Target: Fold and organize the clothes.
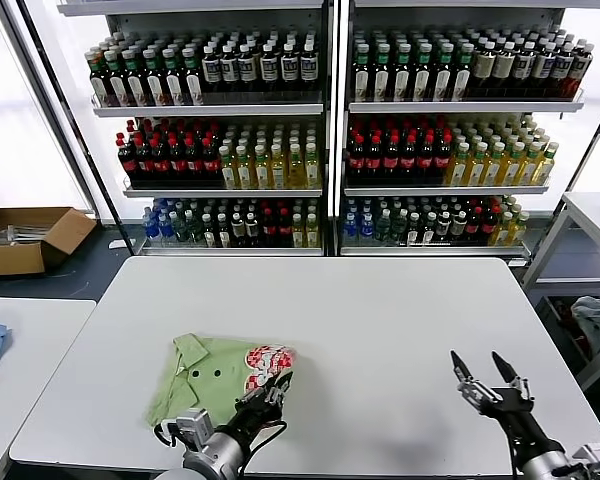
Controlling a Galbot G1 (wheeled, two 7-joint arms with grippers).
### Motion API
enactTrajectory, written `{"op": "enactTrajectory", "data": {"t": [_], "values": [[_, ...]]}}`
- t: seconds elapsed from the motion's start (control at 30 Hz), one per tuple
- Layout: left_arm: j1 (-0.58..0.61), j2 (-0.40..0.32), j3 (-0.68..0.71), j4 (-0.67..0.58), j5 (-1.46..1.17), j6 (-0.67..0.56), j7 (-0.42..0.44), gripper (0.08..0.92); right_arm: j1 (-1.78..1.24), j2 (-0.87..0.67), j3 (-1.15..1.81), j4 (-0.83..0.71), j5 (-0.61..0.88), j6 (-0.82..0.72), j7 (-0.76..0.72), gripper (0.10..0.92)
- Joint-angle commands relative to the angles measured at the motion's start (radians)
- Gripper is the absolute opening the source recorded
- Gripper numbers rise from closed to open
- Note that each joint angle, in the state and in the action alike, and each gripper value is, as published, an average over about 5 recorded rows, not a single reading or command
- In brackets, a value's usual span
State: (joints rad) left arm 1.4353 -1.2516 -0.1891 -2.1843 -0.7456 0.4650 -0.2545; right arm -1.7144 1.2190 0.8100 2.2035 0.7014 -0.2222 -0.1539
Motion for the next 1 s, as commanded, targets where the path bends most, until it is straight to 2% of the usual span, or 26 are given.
{"op": "enactTrajectory", "data": {"t": [0.03,0.27,0.43,0.6,0.7,1.0], "values": [[0.004,-0.027,0.011,-0.043,0.026,-0.085,0.068,0.302,0.177,-0.068,-0.306,-0.023,-0.083,-0.182,0.114,0.823],[0.068,-0.044,-0.16,-0.141,0.037,-0.014,0.068,0.501,0.326,-0.042,-0.57,-0.087,-0.128,-0.242,0.149,0.823],[0.088,-0.053,-0.304,-0.172,0.033,0.006,0.069,0.648,0.387,-0.043,-0.725,-0.14,-0.247,-0.225,0.098,0.823],[0.119,-0.103,-0.383,-0.208,0.037,0.011,0.079,0.783,0.459,-0.053,-0.812,-0.212,-0.25,-0.222,0.094,0.823],[0.128,-0.133,-0.429,-0.212,0.039,0.01,0.085,0.816,0.503,-0.067,-0.856,-0.251,-0.219,-0.222,0.106,0.823],[0.161,-0.188,-0.52,-0.219,0.037,0.01,0.094,0.823,0.611,-0.081,-0.993,-0.32,-0.23,-0.232,0.102,0.817]]}}
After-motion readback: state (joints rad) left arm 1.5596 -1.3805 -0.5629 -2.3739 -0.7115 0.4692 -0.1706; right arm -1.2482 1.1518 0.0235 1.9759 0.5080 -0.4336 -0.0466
